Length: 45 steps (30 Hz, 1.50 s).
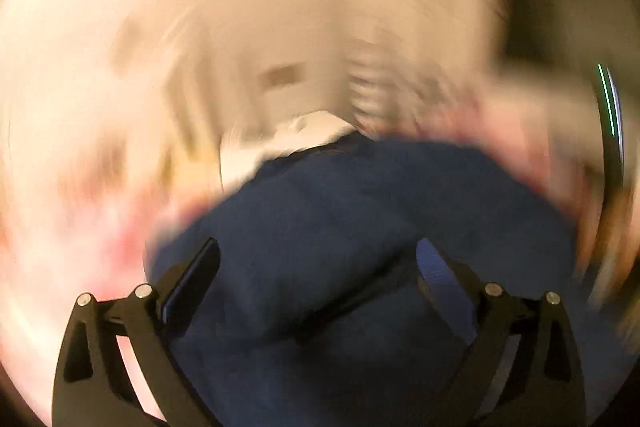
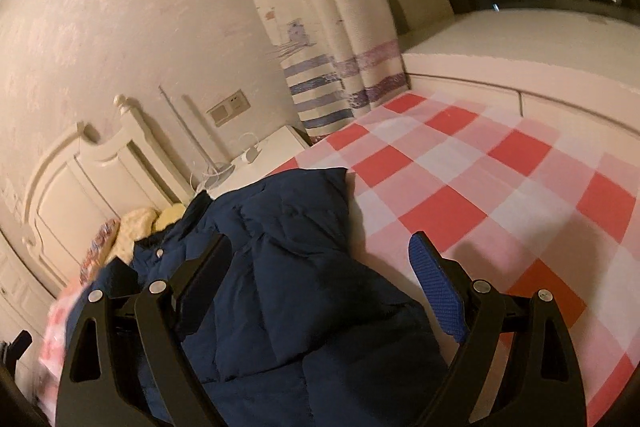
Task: Fold large clothes
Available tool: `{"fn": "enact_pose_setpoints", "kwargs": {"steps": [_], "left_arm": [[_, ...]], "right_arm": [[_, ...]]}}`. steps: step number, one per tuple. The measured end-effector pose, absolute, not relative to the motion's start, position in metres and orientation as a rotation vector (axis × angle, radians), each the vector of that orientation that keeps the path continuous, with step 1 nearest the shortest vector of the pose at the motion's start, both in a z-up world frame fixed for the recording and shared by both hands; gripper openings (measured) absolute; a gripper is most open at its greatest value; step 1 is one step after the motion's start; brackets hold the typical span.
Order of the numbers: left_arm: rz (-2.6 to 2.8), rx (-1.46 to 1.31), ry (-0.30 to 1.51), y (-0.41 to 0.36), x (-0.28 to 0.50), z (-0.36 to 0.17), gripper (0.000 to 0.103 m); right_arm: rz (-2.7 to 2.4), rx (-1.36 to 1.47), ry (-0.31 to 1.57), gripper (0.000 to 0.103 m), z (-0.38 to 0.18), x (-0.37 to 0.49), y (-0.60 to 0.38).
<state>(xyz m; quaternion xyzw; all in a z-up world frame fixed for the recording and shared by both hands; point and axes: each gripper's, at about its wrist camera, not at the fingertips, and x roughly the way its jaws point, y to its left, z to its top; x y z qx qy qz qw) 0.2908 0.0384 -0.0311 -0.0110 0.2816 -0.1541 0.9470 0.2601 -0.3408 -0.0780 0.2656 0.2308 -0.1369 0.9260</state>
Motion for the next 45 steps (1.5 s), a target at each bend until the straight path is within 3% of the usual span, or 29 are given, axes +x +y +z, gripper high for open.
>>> {"fn": "enact_pose_setpoints", "kwargs": {"steps": [2, 3, 6, 13, 16, 23, 25, 27, 31, 33, 35, 37, 38, 39, 45], "left_arm": [[-0.128, -0.307, 0.673, 0.099, 0.311, -0.051, 0.091], [-0.094, -0.366, 0.697, 0.113, 0.317, -0.059, 0.082], [-0.016, -0.43, 0.764, 0.134, 0.328, -0.086, 0.074], [0.003, -0.447, 0.731, 0.137, 0.311, -0.104, 0.074], [-0.015, -0.524, 0.738, 0.149, 0.317, -0.112, 0.08], [-0.022, -0.599, 0.732, 0.153, 0.333, -0.121, 0.081], [-0.02, -0.593, 0.734, 0.153, 0.333, -0.12, 0.082], [-0.024, -0.598, 0.732, 0.153, 0.333, -0.12, 0.082], [-0.017, -0.588, 0.735, 0.153, 0.333, -0.12, 0.083], [-0.017, -0.586, 0.736, 0.153, 0.334, -0.12, 0.085], [-0.018, -0.584, 0.737, 0.153, 0.334, -0.12, 0.086], [-0.02, -0.577, 0.74, 0.152, 0.335, -0.119, 0.087], [-0.023, -0.575, 0.74, 0.151, 0.335, -0.119, 0.088], [-0.022, -0.574, 0.741, 0.151, 0.334, -0.119, 0.088], [-0.021, -0.578, 0.739, 0.151, 0.335, -0.118, 0.088]], "right_arm": [[-0.276, 0.49, 0.479, 0.086, -0.075, 0.264, -0.331], [-0.27, 0.456, 0.478, 0.086, -0.072, 0.265, -0.325], [-0.236, 0.342, 0.45, 0.086, -0.061, 0.267, -0.301], [0.175, -0.156, 0.507, 0.086, -0.031, 0.283, -0.153], [0.297, -0.36, 0.567, 0.086, -0.04, 0.293, -0.084], [0.319, -0.619, 0.68, 0.086, -0.08, 0.33, -0.002], [0.357, -0.548, 0.683, 0.072, -0.075, 0.334, -0.009], [0.418, -0.323, 0.689, 0.04, -0.058, 0.336, -0.035], [0.331, 0.192, 0.622, 0.027, -0.029, 0.328, -0.133], [0.257, 0.572, 0.605, 0.028, -0.043, 0.316, -0.21], [0.176, 0.75, 0.634, 0.032, -0.065, 0.307, -0.256], [0.114, 0.798, 0.722, 0.041, -0.092, 0.304, -0.285], [0.106, 0.816, 0.756, 0.054, -0.102, 0.304, -0.292], [0.129, 0.859, 0.765, 0.058, -0.112, 0.302, -0.299], [0.17, 0.787, 0.687, 0.062, -0.104, 0.299, -0.293]]}}
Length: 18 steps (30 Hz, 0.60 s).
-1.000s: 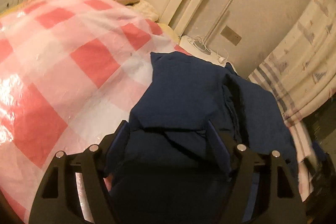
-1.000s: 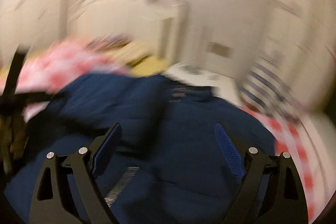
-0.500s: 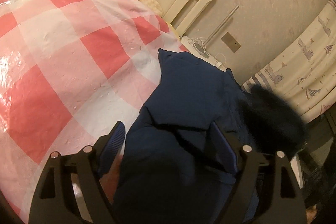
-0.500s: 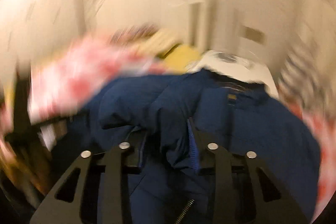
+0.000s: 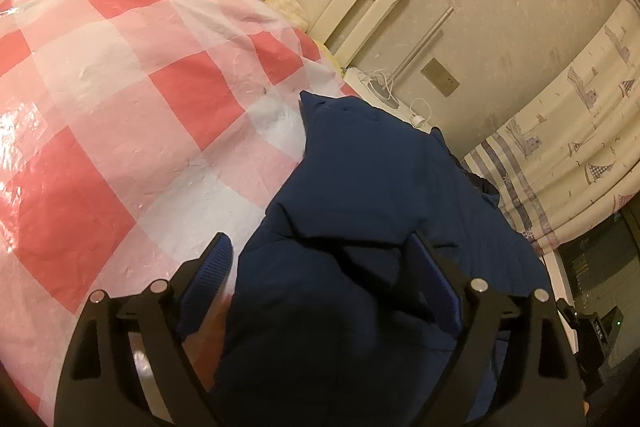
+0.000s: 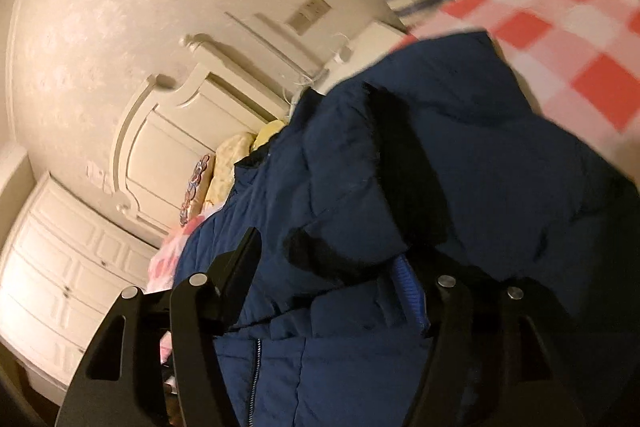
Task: Fold large clothes
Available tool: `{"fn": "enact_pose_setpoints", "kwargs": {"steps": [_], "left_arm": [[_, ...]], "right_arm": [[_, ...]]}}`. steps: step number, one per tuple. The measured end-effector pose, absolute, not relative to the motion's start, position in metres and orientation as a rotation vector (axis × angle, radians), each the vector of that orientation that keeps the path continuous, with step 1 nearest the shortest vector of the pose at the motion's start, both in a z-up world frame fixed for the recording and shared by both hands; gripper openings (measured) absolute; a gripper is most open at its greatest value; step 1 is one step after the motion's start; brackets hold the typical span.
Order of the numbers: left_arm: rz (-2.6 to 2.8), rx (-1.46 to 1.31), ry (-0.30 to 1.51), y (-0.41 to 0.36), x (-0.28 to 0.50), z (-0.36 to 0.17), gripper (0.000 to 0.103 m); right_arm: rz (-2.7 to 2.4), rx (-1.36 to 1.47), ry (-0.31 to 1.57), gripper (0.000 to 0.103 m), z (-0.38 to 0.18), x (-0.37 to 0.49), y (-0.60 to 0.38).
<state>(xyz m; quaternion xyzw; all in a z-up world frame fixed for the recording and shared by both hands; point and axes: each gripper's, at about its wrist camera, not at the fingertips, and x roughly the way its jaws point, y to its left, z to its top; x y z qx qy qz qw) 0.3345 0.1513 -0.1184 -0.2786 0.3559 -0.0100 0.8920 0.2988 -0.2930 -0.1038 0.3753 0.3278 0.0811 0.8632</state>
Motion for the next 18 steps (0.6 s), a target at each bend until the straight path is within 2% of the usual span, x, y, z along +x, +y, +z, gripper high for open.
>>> {"fn": "enact_pose_setpoints", "kwargs": {"steps": [1, 2, 3, 6, 10, 12, 14, 18], "left_arm": [[-0.02, -0.579, 0.738, 0.151, 0.334, -0.118, 0.088], [-0.021, -0.579, 0.738, 0.152, 0.335, -0.118, 0.088], [-0.021, -0.58, 0.737, 0.151, 0.335, -0.119, 0.088], [-0.023, -0.581, 0.736, 0.152, 0.335, -0.119, 0.09], [-0.026, -0.581, 0.735, 0.151, 0.336, -0.12, 0.092], [-0.025, -0.58, 0.735, 0.152, 0.337, -0.12, 0.092], [-0.025, -0.578, 0.736, 0.152, 0.337, -0.12, 0.092], [-0.027, -0.571, 0.739, 0.152, 0.338, -0.119, 0.093]], "right_arm": [[0.164, 0.759, 0.69, 0.059, -0.103, 0.302, -0.292], [0.16, 0.745, 0.694, 0.04, -0.102, 0.304, -0.289], [0.155, 0.736, 0.702, 0.028, -0.102, 0.305, -0.288], [0.145, 0.72, 0.671, 0.018, -0.099, 0.298, -0.287], [0.062, 0.761, 0.721, 0.019, -0.099, 0.295, -0.296], [0.024, 0.83, 0.768, 0.04, -0.107, 0.294, -0.305], [-0.049, 0.787, 0.696, 0.049, -0.094, 0.283, -0.307], [-0.083, 0.481, 0.544, 0.05, -0.045, 0.275, -0.278]]}}
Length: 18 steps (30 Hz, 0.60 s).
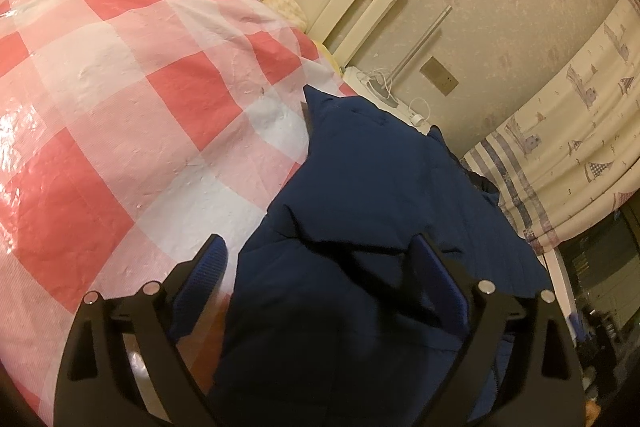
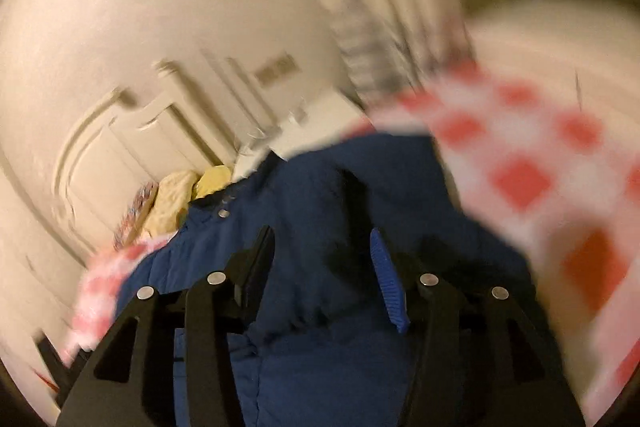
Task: Fold large clothes
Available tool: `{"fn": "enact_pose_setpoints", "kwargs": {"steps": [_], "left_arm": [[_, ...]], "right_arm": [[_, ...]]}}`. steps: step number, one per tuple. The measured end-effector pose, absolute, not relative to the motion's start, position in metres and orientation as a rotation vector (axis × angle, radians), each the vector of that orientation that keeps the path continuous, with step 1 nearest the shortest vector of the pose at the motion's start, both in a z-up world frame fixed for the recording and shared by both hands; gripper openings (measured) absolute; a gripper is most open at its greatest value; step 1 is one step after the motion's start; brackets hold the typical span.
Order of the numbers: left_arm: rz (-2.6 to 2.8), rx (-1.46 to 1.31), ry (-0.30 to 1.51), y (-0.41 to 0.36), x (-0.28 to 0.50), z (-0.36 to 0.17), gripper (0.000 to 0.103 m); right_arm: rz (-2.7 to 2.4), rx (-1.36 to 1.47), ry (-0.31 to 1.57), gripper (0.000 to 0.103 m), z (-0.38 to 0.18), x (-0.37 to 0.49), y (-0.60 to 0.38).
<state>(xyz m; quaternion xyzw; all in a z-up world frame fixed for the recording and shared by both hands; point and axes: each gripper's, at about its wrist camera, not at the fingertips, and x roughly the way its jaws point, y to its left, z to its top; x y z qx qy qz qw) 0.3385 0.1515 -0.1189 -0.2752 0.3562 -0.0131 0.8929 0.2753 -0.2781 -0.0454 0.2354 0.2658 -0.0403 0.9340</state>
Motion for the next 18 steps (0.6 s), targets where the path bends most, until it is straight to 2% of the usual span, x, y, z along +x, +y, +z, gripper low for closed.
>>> {"fn": "enact_pose_setpoints", "kwargs": {"steps": [4, 7, 8, 13, 16, 18], "left_arm": [[-0.026, -0.572, 0.738, 0.152, 0.338, -0.118, 0.093], [-0.022, -0.579, 0.733, 0.152, 0.337, -0.118, 0.094], [-0.019, -0.58, 0.733, 0.152, 0.337, -0.118, 0.095], [0.037, -0.52, 0.71, 0.145, 0.332, -0.103, 0.095], [0.002, -0.457, 0.656, 0.126, 0.334, -0.068, 0.096], [-0.014, -0.369, 0.631, 0.102, 0.344, -0.041, 0.1]], "right_arm": [[-0.008, 0.127, 0.586, 0.05, -0.029, 0.304, -0.221], [-0.051, -0.032, 0.696, 0.05, -0.052, 0.331, -0.204], [-0.075, -0.053, 0.823, 0.051, -0.079, 0.35, -0.207], [-0.071, -0.061, 0.821, 0.052, -0.097, 0.352, -0.205], [-0.055, -0.035, 0.818, 0.053, -0.098, 0.352, -0.21], [-0.049, -0.025, 0.816, 0.053, -0.098, 0.353, -0.21]]}}
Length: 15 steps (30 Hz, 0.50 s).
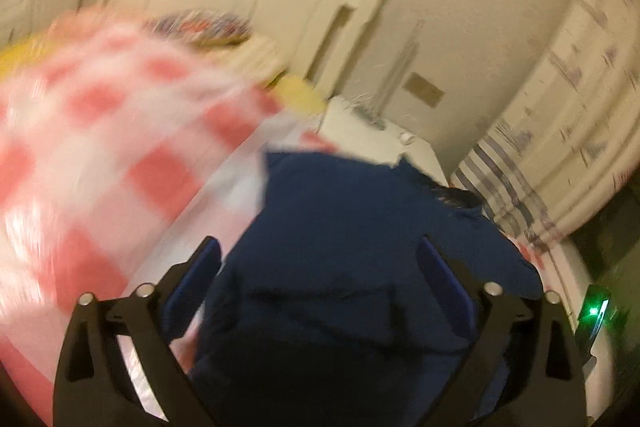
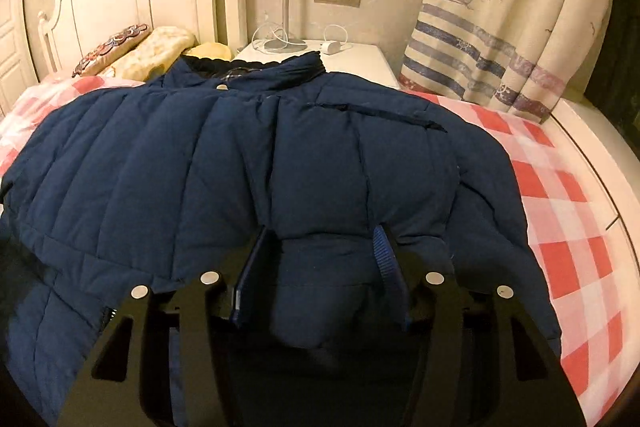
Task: Fold large clothes
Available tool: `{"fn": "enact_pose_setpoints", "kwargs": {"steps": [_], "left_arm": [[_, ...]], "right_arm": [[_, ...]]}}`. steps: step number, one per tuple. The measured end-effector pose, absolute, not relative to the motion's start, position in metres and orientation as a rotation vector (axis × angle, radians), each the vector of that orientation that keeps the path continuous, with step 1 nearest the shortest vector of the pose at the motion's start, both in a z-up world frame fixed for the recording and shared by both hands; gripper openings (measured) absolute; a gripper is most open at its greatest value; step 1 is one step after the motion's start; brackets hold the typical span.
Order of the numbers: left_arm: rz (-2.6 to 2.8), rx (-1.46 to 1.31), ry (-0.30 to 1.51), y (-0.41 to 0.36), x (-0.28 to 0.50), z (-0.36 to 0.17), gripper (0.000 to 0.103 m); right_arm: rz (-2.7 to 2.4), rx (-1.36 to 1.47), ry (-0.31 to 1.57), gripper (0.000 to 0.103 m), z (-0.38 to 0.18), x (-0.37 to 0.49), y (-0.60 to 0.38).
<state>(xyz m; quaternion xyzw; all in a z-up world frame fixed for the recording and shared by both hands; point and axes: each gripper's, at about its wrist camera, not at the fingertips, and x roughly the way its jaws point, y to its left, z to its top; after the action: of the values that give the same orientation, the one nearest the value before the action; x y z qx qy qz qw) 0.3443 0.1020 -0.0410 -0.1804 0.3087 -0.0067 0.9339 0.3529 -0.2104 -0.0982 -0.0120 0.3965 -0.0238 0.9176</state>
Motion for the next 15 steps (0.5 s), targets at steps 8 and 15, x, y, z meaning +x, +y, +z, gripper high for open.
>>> {"fn": "enact_pose_setpoints", "kwargs": {"steps": [8, 15], "left_arm": [[-0.035, -0.079, 0.834, 0.006, 0.445, -0.052, 0.1], [0.015, 0.092, 0.835, -0.014, 0.452, -0.112, 0.101]], "right_arm": [[-0.035, -0.002, 0.814, 0.054, -0.098, 0.352, -0.211], [0.007, 0.007, 0.818, 0.068, -0.099, 0.353, -0.212]]}}
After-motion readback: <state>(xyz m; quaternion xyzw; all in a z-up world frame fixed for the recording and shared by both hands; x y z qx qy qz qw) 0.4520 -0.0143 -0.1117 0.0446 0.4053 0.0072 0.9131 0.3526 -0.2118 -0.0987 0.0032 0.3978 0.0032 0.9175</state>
